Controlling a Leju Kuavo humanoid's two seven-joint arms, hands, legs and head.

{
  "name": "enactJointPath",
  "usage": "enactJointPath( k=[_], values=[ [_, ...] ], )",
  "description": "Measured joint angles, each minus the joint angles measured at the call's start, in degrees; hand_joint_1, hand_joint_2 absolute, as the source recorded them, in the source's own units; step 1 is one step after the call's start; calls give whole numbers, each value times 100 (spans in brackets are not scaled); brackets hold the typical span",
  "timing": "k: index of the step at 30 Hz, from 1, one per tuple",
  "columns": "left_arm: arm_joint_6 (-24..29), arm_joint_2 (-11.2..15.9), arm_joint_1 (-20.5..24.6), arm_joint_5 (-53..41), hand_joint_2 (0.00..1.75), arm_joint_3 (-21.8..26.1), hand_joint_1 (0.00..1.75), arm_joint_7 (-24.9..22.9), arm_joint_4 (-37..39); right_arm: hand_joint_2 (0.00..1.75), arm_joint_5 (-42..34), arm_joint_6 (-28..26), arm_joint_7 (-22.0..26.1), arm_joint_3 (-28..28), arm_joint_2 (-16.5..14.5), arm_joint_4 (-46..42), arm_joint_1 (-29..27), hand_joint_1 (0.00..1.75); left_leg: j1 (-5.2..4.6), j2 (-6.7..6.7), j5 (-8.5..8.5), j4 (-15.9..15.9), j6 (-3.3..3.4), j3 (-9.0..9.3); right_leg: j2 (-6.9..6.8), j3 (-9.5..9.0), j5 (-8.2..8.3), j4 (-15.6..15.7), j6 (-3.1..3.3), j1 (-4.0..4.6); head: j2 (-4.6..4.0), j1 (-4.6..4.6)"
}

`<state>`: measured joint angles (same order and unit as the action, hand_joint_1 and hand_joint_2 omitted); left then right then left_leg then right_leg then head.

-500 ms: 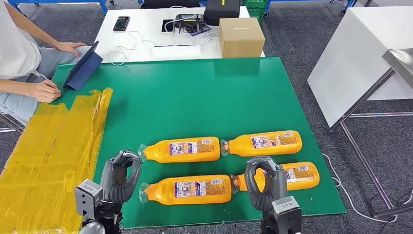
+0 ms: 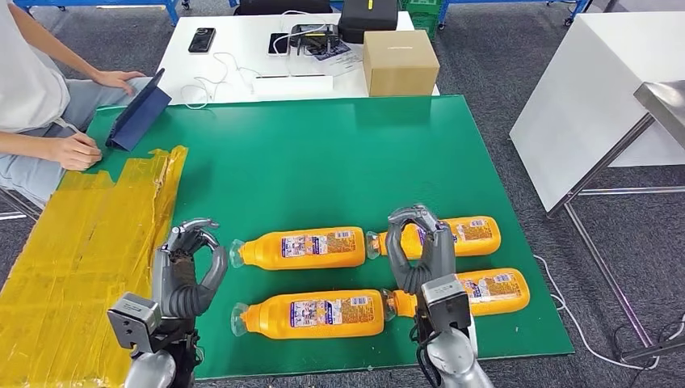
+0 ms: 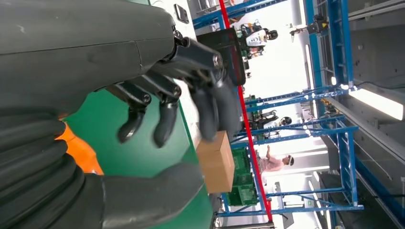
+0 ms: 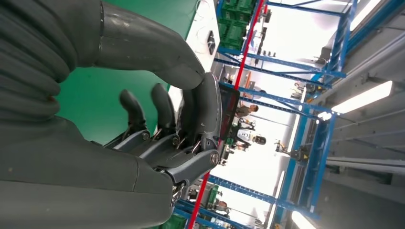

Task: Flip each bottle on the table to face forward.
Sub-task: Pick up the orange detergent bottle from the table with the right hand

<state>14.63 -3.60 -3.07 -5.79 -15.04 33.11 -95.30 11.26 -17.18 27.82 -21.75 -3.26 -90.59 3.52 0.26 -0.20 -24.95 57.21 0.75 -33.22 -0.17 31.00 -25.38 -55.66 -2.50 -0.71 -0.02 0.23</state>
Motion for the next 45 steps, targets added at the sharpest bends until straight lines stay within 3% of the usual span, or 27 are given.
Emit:
enactJointPath(
  k=[1, 3, 13, 20, 34, 39, 45],
  values=[
    [14, 8, 14, 2, 175, 1, 0, 0, 0, 175, 8, -3, 0, -1, -2, 54, 35, 11, 0, -1, 0, 0, 0, -2, -1, 1, -1, 0, -1, 0, 0, 0],
    [62, 23, 32, 14, 175, 2, 0, 0, 0, 175, 27, -8, 0, -2, -7, 134, 90, 0, -1, -2, -1, 0, 0, -8, -1, 5, -2, 0, -2, -1, 0, 0],
    [175, 65, 64, 281, 175, 204, 0, -7, -19, 175, 475, -94, -216, -61, -10, 432, 463, 0, 0, -1, -2, 0, 0, -16, -1, 14, -2, 0, -3, 0, 0, 1],
    [87, 69, 123, 340, 175, 316, 0, -29, -20, 175, 2226, -626, -778, -365, 56, 955, 983, 0, -1, -2, -1, 0, 0, -15, -1, 13, -2, -1, -3, -1, 0, 0],
    [66, 69, 134, 340, 175, 358, 0, -39, -20, 175, 2394, -686, -856, -529, 108, 1370, 1208, 0, 0, -2, -2, 0, 0, -18, -1, 16, -2, 0, -3, 0, 0, 1],
    [-63, 63, 167, 340, 175, 372, 0, -113, -20, 175, 3169, -286, -1258, -765, 140, 1613, 1462, 0, -1, 0, -1, 0, 0, -18, 1, 16, -1, -1, -2, 0, 0, 0],
    [-235, 16, 293, 343, 175, 357, 0, -184, -5, 175, 3857, 355, -1592, -1372, 66, 2501, 2127, 0, -1, -1, 0, 1, 1, -18, -1, 16, -1, -2, -3, 0, 0, 0]
  ],
)
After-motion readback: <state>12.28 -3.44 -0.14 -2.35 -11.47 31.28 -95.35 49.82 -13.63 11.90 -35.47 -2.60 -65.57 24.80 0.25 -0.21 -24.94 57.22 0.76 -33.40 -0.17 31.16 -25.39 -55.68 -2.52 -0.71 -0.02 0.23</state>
